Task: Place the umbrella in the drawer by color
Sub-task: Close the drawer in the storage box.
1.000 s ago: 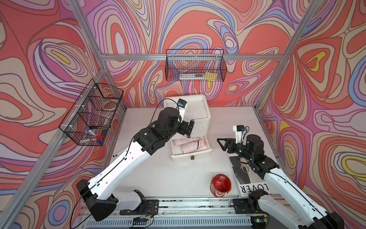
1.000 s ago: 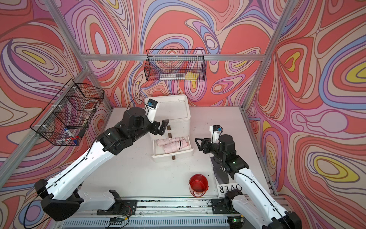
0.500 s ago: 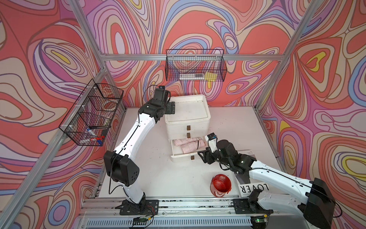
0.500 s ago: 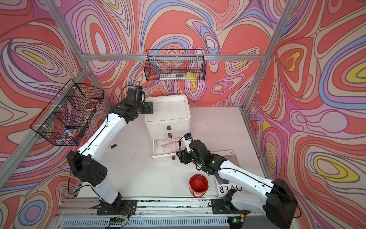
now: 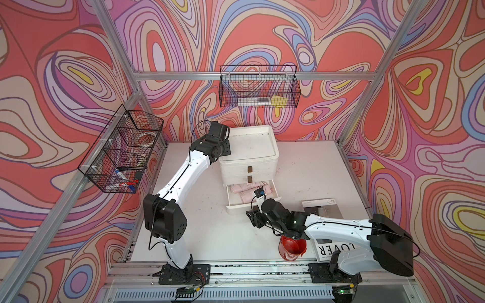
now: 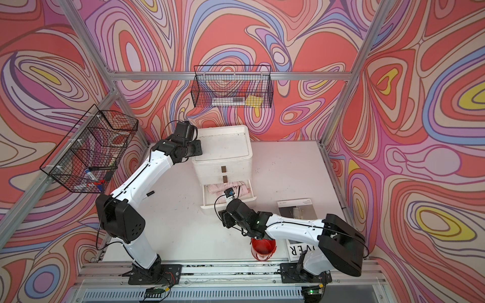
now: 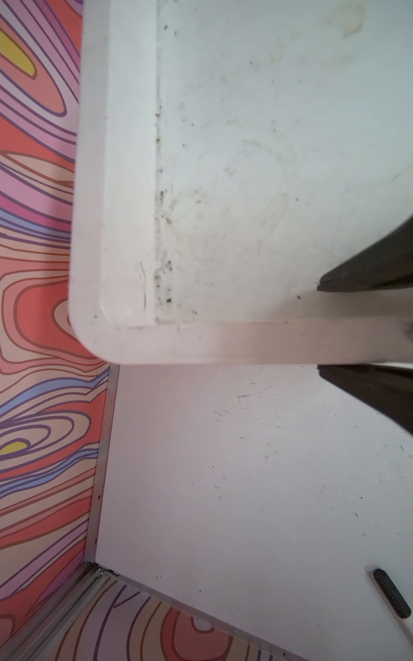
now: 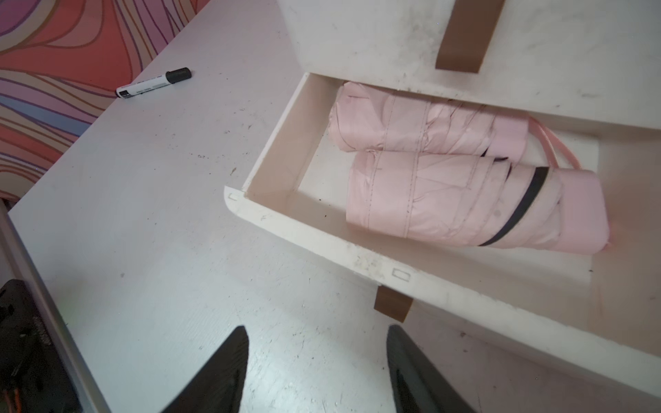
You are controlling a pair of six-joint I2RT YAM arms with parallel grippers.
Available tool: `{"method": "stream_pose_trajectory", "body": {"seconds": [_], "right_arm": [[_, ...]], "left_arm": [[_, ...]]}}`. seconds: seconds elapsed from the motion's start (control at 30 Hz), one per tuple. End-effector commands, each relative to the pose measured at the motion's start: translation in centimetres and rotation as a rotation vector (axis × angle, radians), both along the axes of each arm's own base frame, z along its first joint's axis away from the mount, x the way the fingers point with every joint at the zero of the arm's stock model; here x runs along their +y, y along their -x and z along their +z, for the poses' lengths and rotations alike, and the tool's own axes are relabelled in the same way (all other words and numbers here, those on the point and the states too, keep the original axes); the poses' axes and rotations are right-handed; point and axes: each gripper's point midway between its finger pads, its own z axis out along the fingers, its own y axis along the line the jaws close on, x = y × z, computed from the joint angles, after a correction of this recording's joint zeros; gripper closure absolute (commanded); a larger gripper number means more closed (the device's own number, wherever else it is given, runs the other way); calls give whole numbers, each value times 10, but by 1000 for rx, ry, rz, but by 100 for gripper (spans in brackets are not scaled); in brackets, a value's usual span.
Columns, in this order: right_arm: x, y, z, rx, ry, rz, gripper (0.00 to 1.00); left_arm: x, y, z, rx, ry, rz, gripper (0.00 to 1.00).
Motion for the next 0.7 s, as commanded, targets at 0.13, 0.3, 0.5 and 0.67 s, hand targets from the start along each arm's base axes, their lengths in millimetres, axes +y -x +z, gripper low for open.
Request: {"method": "stream_pose_trajectory", "body": {"seconds": [0.13,0.3,0.5,0.67], "right_arm": [[2,-19,-17,-3,-117,-161,38],[4,-23,-33,27,-123,-202,38],[10,-49,-31,-74,-34,-259,37],[29,-76,-7,-229,-8,-249,37]], "left_arm": [[5,25,-35,95,-21,49,80],[-8,25,-35,65,1,-28,95],[-18,27,-32,57,30,-81,100],[-26,29,-34,83,33,-110,100]]}}
